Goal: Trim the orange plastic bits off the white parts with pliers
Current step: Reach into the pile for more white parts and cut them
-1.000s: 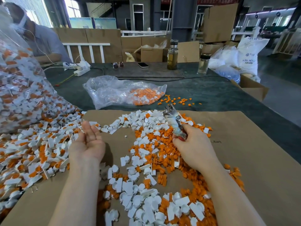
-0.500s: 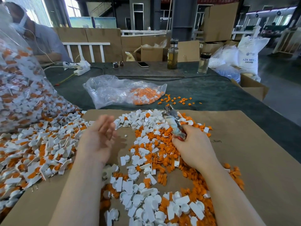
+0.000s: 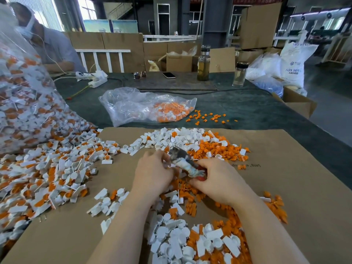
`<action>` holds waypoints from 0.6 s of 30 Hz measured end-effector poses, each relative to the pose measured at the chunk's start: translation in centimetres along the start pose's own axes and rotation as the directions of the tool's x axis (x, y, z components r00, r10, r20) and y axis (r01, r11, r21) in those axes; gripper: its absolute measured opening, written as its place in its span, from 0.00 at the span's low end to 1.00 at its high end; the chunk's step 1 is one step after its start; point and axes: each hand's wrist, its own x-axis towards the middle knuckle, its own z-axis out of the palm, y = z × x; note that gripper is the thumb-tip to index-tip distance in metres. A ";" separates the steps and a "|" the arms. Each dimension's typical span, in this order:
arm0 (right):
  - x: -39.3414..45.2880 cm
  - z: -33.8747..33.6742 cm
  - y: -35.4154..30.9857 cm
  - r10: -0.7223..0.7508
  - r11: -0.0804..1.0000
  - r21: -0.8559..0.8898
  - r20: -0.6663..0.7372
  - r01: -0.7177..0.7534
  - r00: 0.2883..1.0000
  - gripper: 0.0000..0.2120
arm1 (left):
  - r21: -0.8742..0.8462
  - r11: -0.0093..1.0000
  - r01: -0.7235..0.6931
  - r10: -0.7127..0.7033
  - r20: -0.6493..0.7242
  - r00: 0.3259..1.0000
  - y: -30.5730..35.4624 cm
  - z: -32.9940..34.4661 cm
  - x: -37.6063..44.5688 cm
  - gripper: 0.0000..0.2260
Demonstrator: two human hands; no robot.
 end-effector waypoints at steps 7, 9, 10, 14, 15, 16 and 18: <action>0.2 0.5 0.3 0.054 0.998 -0.040 -0.027 -0.055 0.998 0.06 | -0.137 0.991 0.014 -0.006 0.060 0.998 -0.4 -0.5 0.2 0.17; 0.3 0.4 0.4 0.070 0.997 -0.024 -0.074 -0.072 0.995 0.05 | -0.223 0.973 0.055 -0.039 0.079 0.996 -0.6 -0.9 0.2 0.18; 0.3 0.3 0.5 0.076 0.997 -0.010 -0.098 -0.077 0.992 0.05 | -0.250 0.965 0.075 -0.057 0.078 0.995 -0.8 -1.1 0.2 0.18; 0.3 -0.1 0.7 0.108 0.993 0.077 -0.202 -0.094 0.973 0.07 | -0.308 0.942 0.133 -0.119 0.064 0.991 -1.6 -1.9 0.4 0.13; 0.3 -0.2 0.7 0.118 0.990 0.100 -0.219 -0.098 0.968 0.06 | -0.313 0.939 0.145 -0.132 0.061 0.989 -1.8 -2.0 0.5 0.12; 0.3 -0.3 0.6 0.128 0.987 0.125 -0.231 -0.101 0.965 0.06 | -0.314 0.937 0.152 -0.142 0.057 0.988 -2.1 -2.1 0.6 0.12; 0.3 -0.4 0.6 0.147 0.976 0.194 -0.244 -0.100 0.959 0.06 | -0.326 0.933 0.151 -0.141 0.054 0.988 -2.4 -2.2 0.7 0.11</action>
